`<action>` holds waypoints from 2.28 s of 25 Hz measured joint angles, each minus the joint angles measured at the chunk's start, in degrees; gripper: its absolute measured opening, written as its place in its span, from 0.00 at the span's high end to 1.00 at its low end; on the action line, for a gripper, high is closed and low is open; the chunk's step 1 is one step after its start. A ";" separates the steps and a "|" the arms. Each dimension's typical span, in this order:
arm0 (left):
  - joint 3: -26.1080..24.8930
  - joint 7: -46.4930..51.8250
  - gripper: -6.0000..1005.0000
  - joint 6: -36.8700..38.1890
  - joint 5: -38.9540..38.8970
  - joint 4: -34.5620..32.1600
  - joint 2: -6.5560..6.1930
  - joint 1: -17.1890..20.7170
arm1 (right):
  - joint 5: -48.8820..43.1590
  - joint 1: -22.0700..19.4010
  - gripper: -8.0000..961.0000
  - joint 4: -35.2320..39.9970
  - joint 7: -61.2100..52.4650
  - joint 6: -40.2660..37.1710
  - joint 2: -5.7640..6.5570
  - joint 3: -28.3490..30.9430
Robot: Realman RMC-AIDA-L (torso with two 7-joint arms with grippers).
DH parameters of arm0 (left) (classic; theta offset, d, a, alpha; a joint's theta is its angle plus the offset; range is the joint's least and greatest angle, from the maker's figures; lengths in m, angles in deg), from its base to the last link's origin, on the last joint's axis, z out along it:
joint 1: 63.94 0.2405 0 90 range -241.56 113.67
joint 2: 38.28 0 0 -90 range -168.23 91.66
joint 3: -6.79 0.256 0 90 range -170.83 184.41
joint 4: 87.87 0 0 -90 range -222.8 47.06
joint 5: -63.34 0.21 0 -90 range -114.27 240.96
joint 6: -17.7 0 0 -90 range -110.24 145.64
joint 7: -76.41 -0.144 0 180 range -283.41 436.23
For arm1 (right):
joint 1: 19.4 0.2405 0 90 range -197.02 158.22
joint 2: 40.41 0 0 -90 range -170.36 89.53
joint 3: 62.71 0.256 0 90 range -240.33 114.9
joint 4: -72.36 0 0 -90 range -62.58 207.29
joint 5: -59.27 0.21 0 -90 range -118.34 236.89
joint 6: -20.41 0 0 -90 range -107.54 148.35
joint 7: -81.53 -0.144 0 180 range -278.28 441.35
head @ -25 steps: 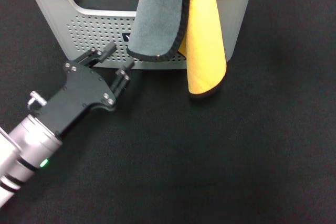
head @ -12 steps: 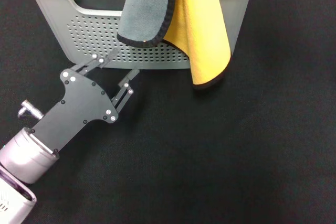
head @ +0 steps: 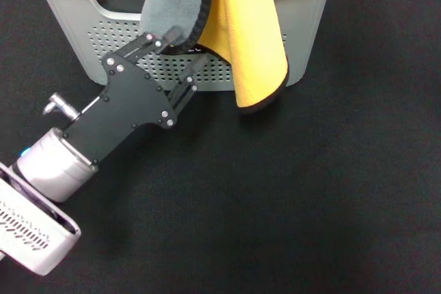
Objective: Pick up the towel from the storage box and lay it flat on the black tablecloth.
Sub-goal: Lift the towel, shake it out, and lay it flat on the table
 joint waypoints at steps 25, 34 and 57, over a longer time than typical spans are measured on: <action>-0.11 -2.21 0.62 1.45 -4.69 0.57 0.00 -0.36 | 0.04 0.29 0.97 0.39 -3.55 1.78 0.23 0.51; -0.26 3.83 0.86 3.51 -6.31 0.60 0.00 0.33 | 0.41 -0.69 0.97 0.10 -3.56 2.95 0.32 0.69; 0.89 61.48 0.99 17.52 0.31 -29.30 -1.27 25.71 | -11.42 -31.21 0.95 -24.14 -17.05 13.42 2.20 -6.59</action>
